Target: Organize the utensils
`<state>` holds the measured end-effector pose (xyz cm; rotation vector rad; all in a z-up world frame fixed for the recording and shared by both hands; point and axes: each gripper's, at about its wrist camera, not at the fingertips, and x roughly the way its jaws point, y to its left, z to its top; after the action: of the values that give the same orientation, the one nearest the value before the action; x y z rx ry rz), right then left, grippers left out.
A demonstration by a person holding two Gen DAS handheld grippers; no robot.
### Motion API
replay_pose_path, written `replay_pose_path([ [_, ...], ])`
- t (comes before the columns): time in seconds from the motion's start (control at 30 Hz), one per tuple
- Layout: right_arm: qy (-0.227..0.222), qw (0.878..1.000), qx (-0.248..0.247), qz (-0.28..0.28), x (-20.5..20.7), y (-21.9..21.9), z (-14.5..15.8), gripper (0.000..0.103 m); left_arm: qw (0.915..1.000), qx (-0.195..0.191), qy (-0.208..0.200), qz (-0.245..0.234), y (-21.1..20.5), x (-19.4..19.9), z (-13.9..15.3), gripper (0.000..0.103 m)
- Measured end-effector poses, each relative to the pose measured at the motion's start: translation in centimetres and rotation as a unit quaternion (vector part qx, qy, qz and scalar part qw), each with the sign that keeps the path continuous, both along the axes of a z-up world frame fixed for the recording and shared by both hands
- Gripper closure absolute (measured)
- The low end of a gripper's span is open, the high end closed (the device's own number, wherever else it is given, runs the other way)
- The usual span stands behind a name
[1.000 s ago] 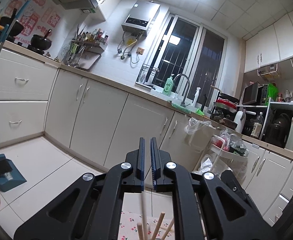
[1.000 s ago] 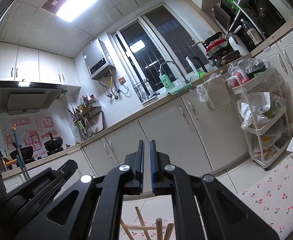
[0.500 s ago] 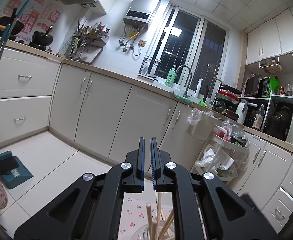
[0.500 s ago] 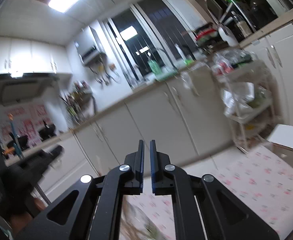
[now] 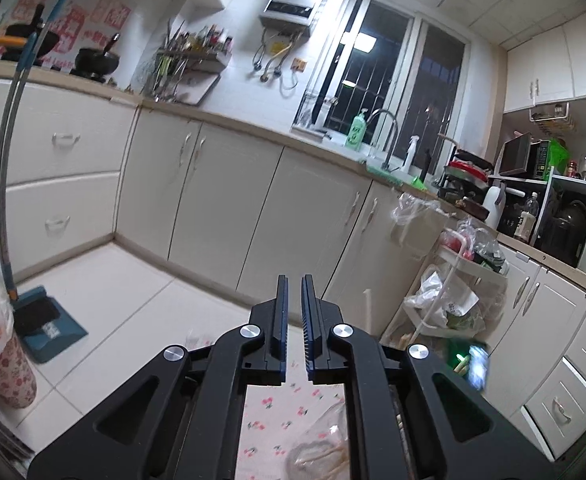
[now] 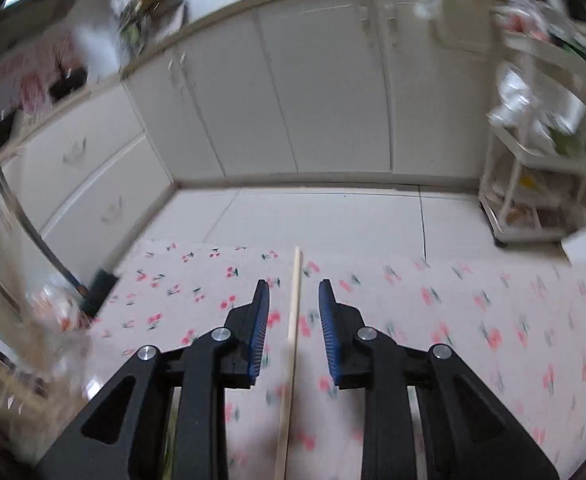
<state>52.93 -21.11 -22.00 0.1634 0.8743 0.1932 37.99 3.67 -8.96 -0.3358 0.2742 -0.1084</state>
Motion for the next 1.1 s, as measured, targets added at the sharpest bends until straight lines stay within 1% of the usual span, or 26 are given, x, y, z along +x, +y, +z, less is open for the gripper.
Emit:
replay_pose_path([
  [0.1, 0.034, 0.999, -0.034, 0.002, 2.2, 0.5, -1.7, 0.077, 0.9999, -0.003, 0.012, 0.002, 0.7, 0.1, -0.8, 0.093],
  [0.13, 0.041, 0.998, -0.049, 0.01, 2.4, 0.8, -2.4, 0.078, 0.9999, -0.004, 0.015, 0.001, 0.9, 0.1, -1.0, 0.092],
  [0.17, 0.038, 0.997, -0.062, 0.02, 2.4, 1.0, -2.6, 0.08, 0.9999, -0.004, 0.016, 0.001, 1.0, 0.2, -1.1, 0.09],
  [0.2, 0.035, 0.996, -0.081, 0.028, 2.2, 1.3, -2.7, 0.084, 0.9998, -0.003, 0.017, 0.001, 1.1, 0.2, -1.2, 0.09],
  [0.23, 0.034, 0.994, -0.101, 0.032, 2.0, 1.5, -2.8, 0.096, 0.9998, -0.002, 0.018, 0.001, 1.2, 0.2, -1.2, 0.088],
  [0.27, 0.034, 0.993, -0.106, 0.035, 1.7, 1.3, -2.8, 0.096, 0.9998, -0.002, 0.019, 0.001, 1.2, 0.2, -1.2, 0.087],
  [0.33, 0.038, 0.994, -0.103, 0.029, 1.1, 0.6, -2.8, 0.097, 0.9998, -0.003, 0.022, 0.0, 1.2, 0.2, -1.2, 0.086],
  [0.37, 0.036, 0.995, -0.091, 0.02, 0.5, -0.2, -2.5, 0.097, 0.9997, -0.002, 0.023, 0.0, 1.1, 0.1, -1.2, 0.084],
  [0.4, 0.036, 0.997, -0.069, 0.007, -0.3, -1.0, -2.1, 0.097, 0.9997, -0.001, 0.026, -0.001, 1.1, 0.0, -1.2, 0.084],
  [0.43, 0.026, 0.999, -0.028, -0.019, -1.6, -2.7, -1.3, 0.097, 0.9996, -0.001, 0.028, -0.002, 1.1, -0.1, -1.2, 0.083],
  [0.47, 0.016, 0.999, -0.003, -0.035, -2.5, -3.9, -0.6, 0.097, 0.9995, -0.001, 0.03, -0.003, 1.2, -0.3, -1.3, 0.083],
  [0.5, -0.001, 0.998, 0.031, -0.054, -4.1, -5.2, 0.6, 0.097, 0.9995, -0.001, 0.032, -0.003, 1.2, -0.5, -1.3, 0.082],
  [0.53, -0.034, 0.993, 0.083, -0.077, -6.5, -6.6, 2.3, 0.097, 0.9994, 0.0, 0.034, -0.004, 1.3, -0.7, -1.4, 0.081],
  [0.57, -0.058, 0.988, 0.113, -0.088, -7.8, -7.3, 3.6, 0.097, 0.9993, 0.001, 0.036, -0.004, 1.2, -0.8, -1.4, 0.08],
  [0.6, -0.102, 0.976, 0.163, -0.103, -10.3, -8.0, 5.5, 0.097, 0.9992, 0.0, 0.038, -0.004, 1.2, -0.9, -1.5, 0.079],
  [0.67, -0.173, 0.953, 0.218, -0.119, -13.3, -8.0, 8.5, 0.097, 0.9991, -0.006, 0.043, -0.005, 1.2, -1.0, -1.5, 0.079],
  [0.7, -0.22, 0.937, 0.243, -0.124, -15.0, -7.4, 10.3, 0.097, 0.999, -0.009, 0.044, -0.006, 1.2, -1.1, -1.4, 0.078],
  [0.73, -0.252, 0.926, 0.252, -0.124, -15.8, -6.6, 11.6, 0.097, 0.9988, -0.016, 0.045, -0.008, 1.1, -1.1, -1.3, 0.077],
  [0.8, -0.298, 0.912, 0.252, -0.123, -16.1, -5.0, 13.9, 0.097, 0.9985, -0.025, 0.046, -0.014, 1.1, -0.8, -0.9, 0.073],
  [0.83, -0.327, 0.905, 0.244, -0.12, -16.0, -3.6, 14.9, 0.097, 0.9984, -0.031, 0.045, -0.018, 1.2, -0.5, -0.6, 0.069],
  [0.87, -0.335, 0.902, 0.247, -0.116, -15.2, -2.9, 15.3, 0.097, 0.998, -0.039, 0.044, -0.024, 1.3, 0.1, -0.1, 0.066],
  [0.9, -0.335, 0.901, 0.253, -0.112, -14.8, -2.5, 15.6, 0.097, 0.9975, -0.047, 0.042, -0.031, 1.4, 0.8, 0.4, 0.065],
  [0.97, -0.353, 0.899, 0.232, -0.116, -13.8, -0.9, 15.6, 0.097, 0.9957, -0.067, 0.045, -0.045, 1.9, 2.3, 1.2, 0.062],
  [1.03, -0.359, 0.899, 0.22, -0.12, -12.6, 0.1, 15.1, 0.097, 0.993, -0.092, 0.052, -0.054, 2.8, 4.0, 1.9, 0.061],
  [1.1, -0.368, 0.899, 0.201, -0.123, -11.9, 1.0, 14.5, 0.097, 0.9924, -0.1, 0.05, -0.052, 3.5, 4.8, 2.4, 0.059],
])
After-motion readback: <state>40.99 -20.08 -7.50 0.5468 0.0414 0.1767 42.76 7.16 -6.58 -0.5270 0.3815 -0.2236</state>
